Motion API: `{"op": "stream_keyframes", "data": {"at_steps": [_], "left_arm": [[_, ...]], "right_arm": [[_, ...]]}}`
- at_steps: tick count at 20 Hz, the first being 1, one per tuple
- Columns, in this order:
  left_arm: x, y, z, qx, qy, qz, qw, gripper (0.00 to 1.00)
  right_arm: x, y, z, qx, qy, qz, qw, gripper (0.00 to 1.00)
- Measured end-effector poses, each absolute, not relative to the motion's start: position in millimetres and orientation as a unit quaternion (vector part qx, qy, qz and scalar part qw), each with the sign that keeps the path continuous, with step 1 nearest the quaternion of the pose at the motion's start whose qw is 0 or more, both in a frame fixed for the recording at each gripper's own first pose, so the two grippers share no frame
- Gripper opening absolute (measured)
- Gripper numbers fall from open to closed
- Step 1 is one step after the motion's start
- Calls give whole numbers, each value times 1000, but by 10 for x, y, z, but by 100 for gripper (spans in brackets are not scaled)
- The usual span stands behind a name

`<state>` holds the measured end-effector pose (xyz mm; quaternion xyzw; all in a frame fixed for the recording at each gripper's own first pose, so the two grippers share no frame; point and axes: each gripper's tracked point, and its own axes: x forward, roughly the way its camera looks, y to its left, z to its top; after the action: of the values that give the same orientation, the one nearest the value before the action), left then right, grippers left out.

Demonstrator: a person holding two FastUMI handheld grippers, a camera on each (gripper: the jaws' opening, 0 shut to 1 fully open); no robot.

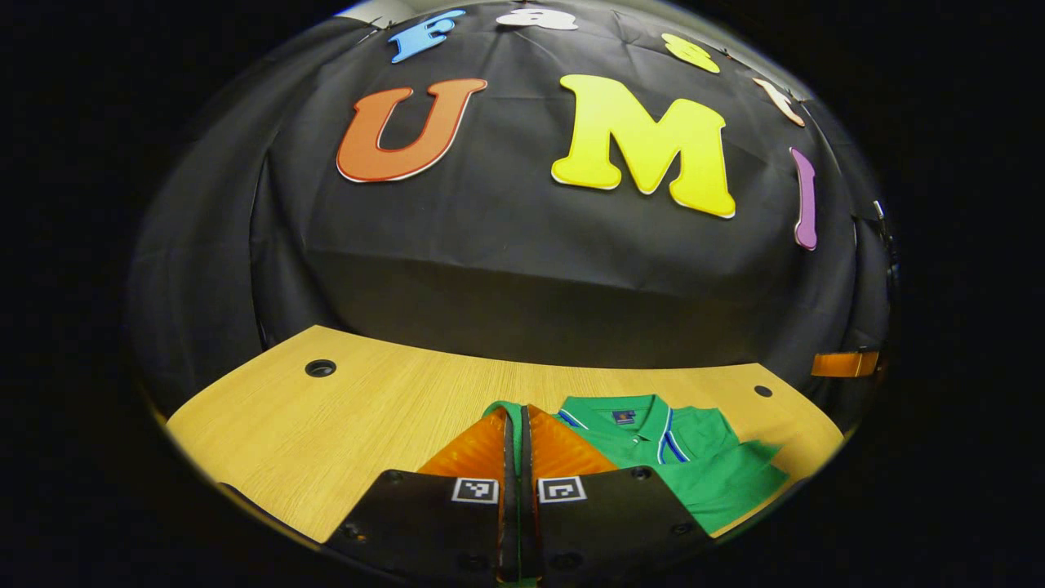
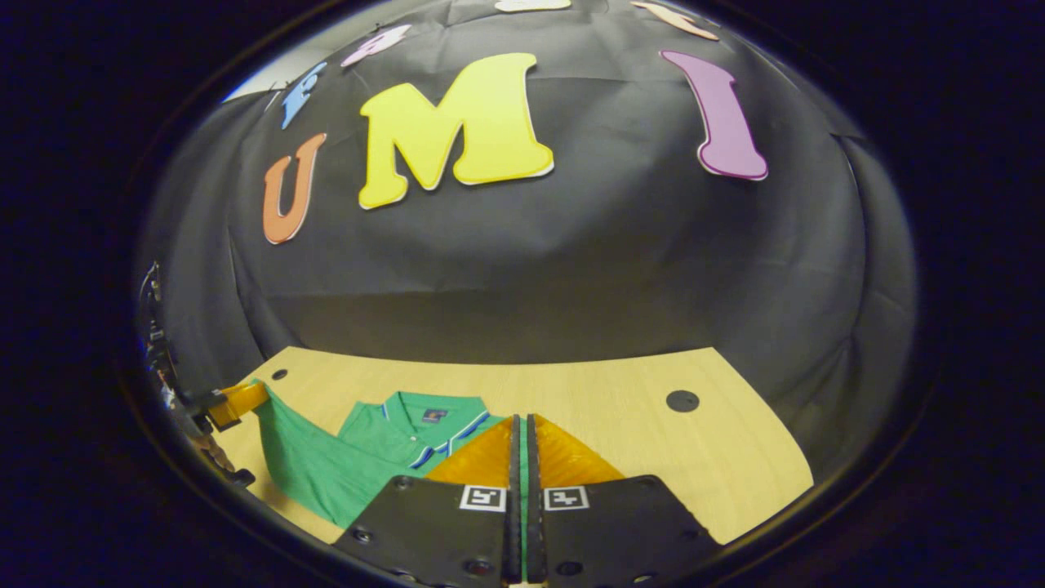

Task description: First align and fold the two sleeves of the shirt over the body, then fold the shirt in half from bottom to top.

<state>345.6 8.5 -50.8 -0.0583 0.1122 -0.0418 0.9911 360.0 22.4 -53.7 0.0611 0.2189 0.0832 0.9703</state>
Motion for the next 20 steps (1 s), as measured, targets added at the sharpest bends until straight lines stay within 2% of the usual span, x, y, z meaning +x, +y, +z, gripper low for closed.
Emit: {"op": "stream_keyframes", "data": {"at_steps": [6, 9, 10, 13, 14, 15, 16, 17, 20], "left_arm": [[3628, 76, -801, -44, 138, -40, 989, 4], [3603, 110, -780, -56, 133, -40, 989, 4], [3582, 120, -774, -62, 132, -41, 988, 4], [3565, 129, -805, -74, 135, -42, 987, 4], [3559, 135, -834, -75, 139, -41, 987, 4], [3559, 131, -859, -77, 143, -41, 986, 4], [3559, 131, -864, -78, 144, -41, 986, 4], [3552, 133, -874, -79, 146, -41, 985, 4], [3531, 138, -855, -84, 144, -43, 985, 4]], "right_arm": [[3565, 266, -1175, 32, 314, 84, 945, 0], [3400, 415, -1399, 53, 360, 116, 924, 0], [3330, 454, -1469, 58, 372, 120, 918, 9], [3273, 439, -1622, 56, 391, 106, 913, 16], [3233, 466, -1647, 61, 397, 107, 909, 27], [3202, 505, -1667, 65, 403, 108, 906, 27], [3183, 543, -1687, 71, 408, 110, 904, 20], [3142, 582, -1748, 72, 418, 113, 899, 29], [3096, 604, -1814, 69, 432, 108, 893, 30]]}}
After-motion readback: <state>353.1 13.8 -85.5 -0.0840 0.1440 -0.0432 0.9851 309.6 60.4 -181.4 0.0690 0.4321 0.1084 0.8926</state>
